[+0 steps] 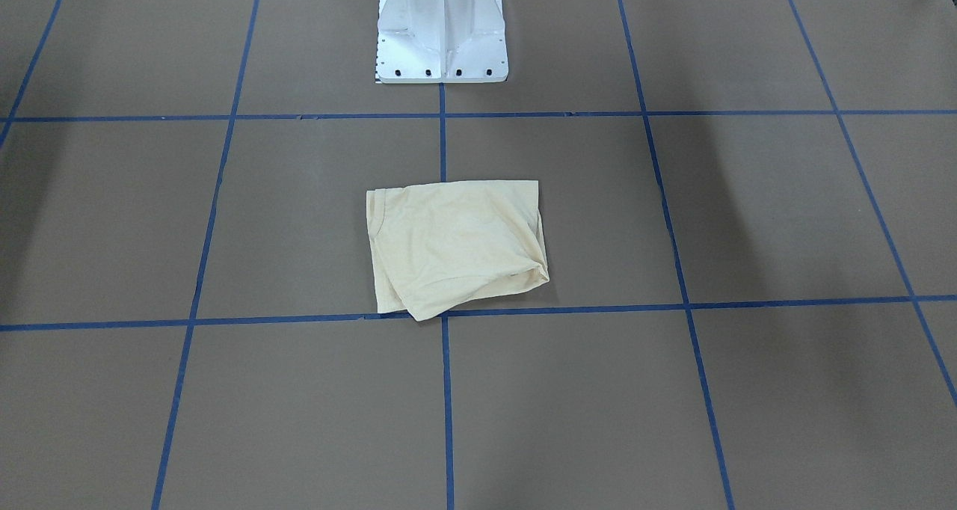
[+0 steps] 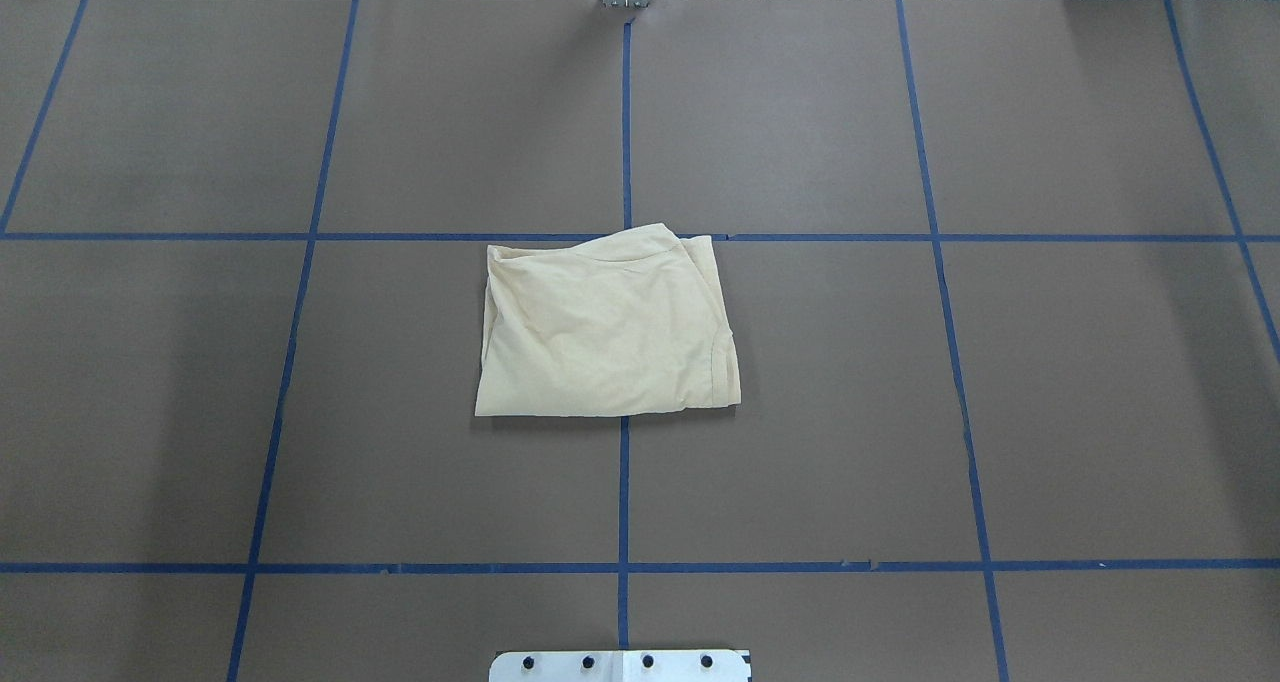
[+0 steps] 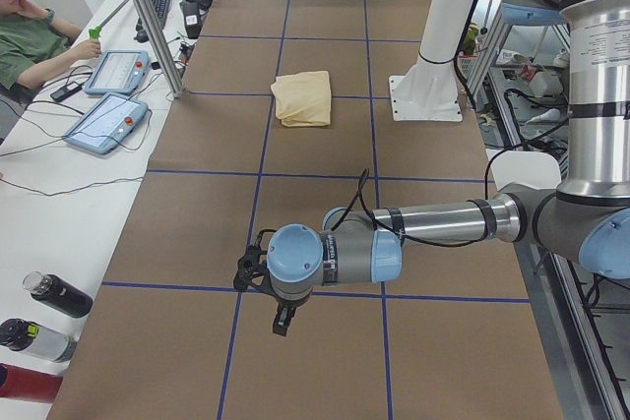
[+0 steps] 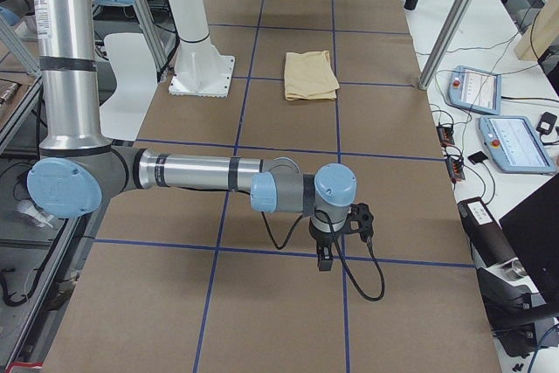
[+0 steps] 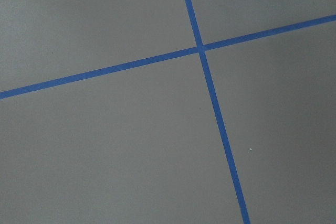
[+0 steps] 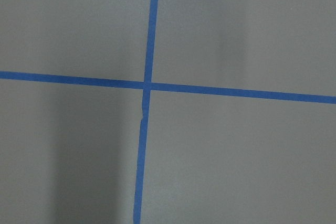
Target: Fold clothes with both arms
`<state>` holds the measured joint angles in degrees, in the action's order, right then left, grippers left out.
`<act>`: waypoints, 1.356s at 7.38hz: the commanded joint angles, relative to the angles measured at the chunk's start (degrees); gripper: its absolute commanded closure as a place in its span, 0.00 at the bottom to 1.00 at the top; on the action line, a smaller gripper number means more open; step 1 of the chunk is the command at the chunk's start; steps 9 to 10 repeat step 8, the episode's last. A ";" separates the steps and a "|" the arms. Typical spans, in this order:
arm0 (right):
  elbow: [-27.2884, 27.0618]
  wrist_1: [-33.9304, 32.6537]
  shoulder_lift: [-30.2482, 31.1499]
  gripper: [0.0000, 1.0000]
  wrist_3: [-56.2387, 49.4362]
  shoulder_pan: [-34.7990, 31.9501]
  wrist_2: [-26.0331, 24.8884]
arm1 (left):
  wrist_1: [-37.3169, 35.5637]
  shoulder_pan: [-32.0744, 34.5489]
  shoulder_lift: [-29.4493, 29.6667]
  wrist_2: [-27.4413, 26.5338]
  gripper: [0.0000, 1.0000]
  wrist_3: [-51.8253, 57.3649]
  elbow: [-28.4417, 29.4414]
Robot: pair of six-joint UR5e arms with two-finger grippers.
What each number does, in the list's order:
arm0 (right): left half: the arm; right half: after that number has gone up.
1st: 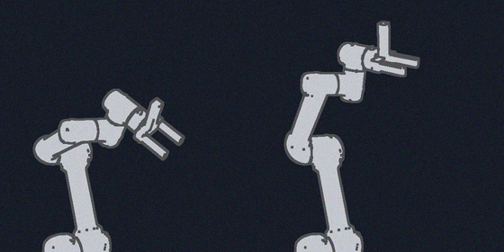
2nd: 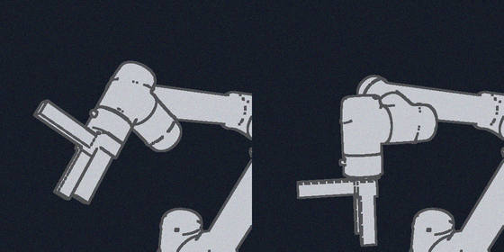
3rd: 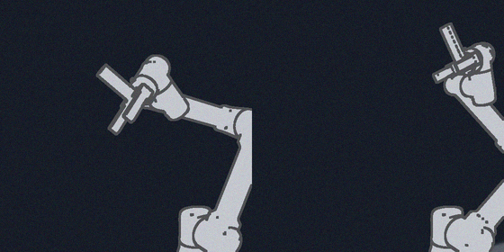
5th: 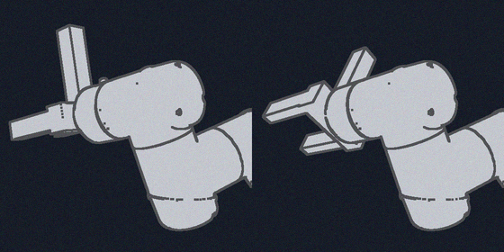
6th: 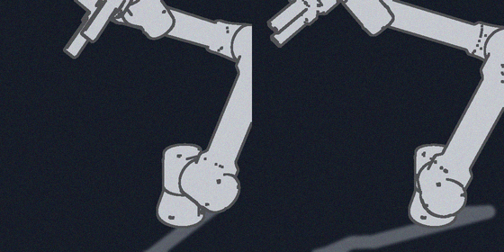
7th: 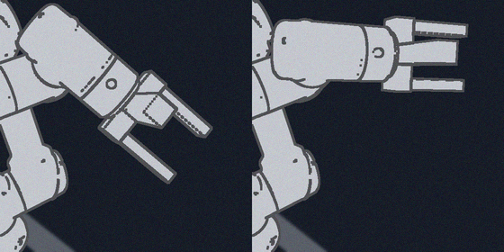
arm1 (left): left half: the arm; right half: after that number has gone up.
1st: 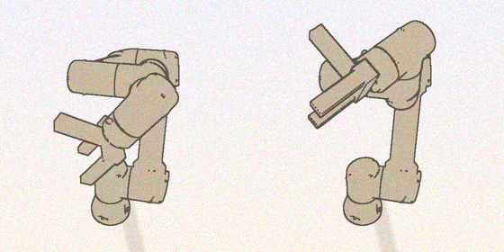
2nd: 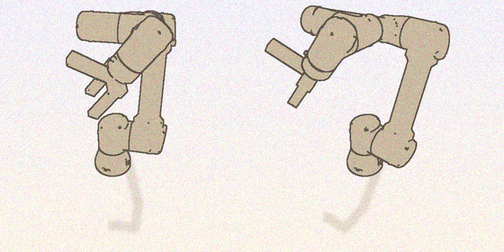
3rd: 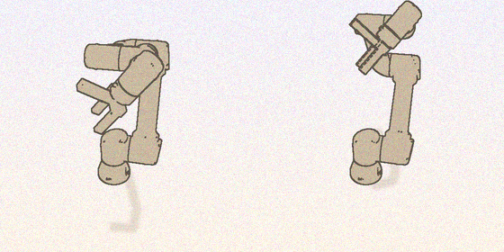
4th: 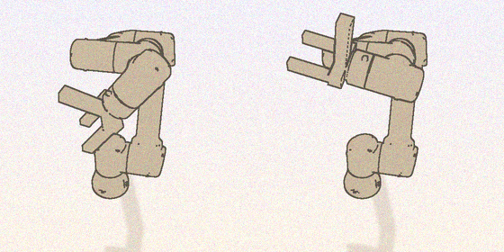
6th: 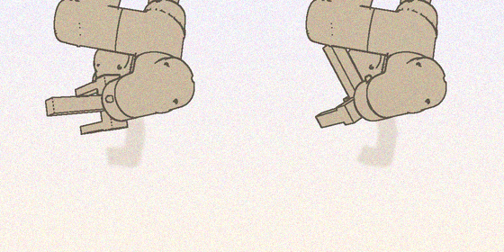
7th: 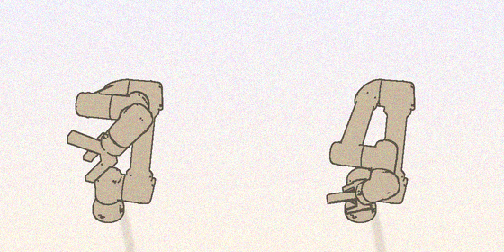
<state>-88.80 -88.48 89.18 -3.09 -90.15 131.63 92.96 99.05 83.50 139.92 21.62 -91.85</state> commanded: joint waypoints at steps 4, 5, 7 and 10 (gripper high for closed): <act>0.03 -0.03 0.12 0.00 0.01 -0.02 -0.06 | -0.06 0.18 0.00 0.00 0.00 0.00 0.00; 0.03 -0.03 0.12 0.00 0.01 -0.02 -0.06 | -0.06 0.18 0.00 0.00 0.00 0.00 0.00; 0.03 -0.03 0.21 0.00 0.01 -0.02 -0.06 | -0.06 0.18 0.00 0.00 0.00 0.00 0.00; 0.03 -0.03 0.38 0.00 -0.07 0.06 -0.06 | 0.03 0.18 -1.13 0.09 0.00 0.00 0.00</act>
